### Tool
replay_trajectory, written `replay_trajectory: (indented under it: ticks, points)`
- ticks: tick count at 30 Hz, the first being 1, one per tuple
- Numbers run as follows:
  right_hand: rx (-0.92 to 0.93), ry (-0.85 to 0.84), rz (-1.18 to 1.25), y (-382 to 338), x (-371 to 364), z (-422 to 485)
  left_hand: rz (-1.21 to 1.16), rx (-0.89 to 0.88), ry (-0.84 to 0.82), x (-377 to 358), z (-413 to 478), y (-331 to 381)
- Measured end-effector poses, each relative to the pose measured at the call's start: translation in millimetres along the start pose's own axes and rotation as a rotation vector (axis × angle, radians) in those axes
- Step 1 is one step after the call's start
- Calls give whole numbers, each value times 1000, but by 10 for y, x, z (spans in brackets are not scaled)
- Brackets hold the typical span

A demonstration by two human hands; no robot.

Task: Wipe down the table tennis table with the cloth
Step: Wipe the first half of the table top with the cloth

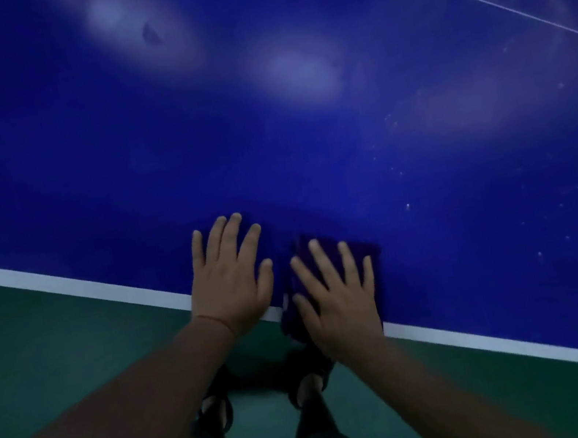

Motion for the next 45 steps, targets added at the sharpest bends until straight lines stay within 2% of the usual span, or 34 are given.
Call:
replay_trajectory:
  ticks: [2, 4, 6, 9, 11, 12, 15, 17, 18, 21, 24, 26, 29, 32, 34, 37, 39, 42, 45]
  points:
    - [228, -47, 13, 202, 10, -126, -26, 48, 17, -126, -68, 314]
    - [348, -43, -23, 550, 98, 36, -33, 68, 20, -267, -133, 617]
    - [307, -33, -57, 926, 177, 393, -34, 86, 27, -391, -167, 846]
    - [89, 19, -25, 1180, 249, 751, -1, 150, 45, -506, -156, 920]
    - [-24, 65, 1, 1113, 201, 570, 46, 182, 54, -540, -141, 903]
    - [-10, 68, 28, 1016, 157, 368, 68, 187, 52, -550, -140, 903]
    - [300, 14, 72, 855, 75, -176, 106, 198, 37, -572, -151, 917]
    - [486, -13, 56, 1027, 119, 16, 112, 192, 45, -571, -152, 936]
    - [503, -1, 27, 1147, 167, 232, 112, 189, 53, -566, -153, 940]
    - [314, 5, -28, 1512, 298, 953, 107, 192, 80, -542, -153, 947]
    - [146, 29, -8, 1507, 277, 917, 98, 205, 99, -543, -158, 945]
    - [184, 30, 9, 1307, 202, 442, 114, 199, 104, -549, -160, 946]
    - [412, -5, 57, 1064, 104, -272, 166, 175, 102, -566, -150, 965]
    - [561, -17, 50, 1119, 144, 13, 238, 147, 82, -578, -131, 1000]
    - [536, -2, 17, 1245, 204, 537, 266, 148, 55, -588, -112, 987]
    - [348, -10, 7, 1491, 287, 1329, 281, 156, 36, -584, -116, 969]
    - [222, 15, 21, 1529, 312, 1540, 273, 148, 43, -582, -130, 977]
    - [104, 60, 11, 1409, 270, 1232, 273, 130, 60, -586, -126, 976]
    - [288, 48, 38, 1132, 144, 423, 285, 117, 26, -608, -129, 989]
Point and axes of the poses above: each hand's wrist, its own z-axis towards the middle knuckle, its own x-axis out of the back of the hand, y = z × x, the point moved 9 cm from there along z, towards the middle knuckle, and after that the axes turned 7 degrees about y, right-handed, at the moved point
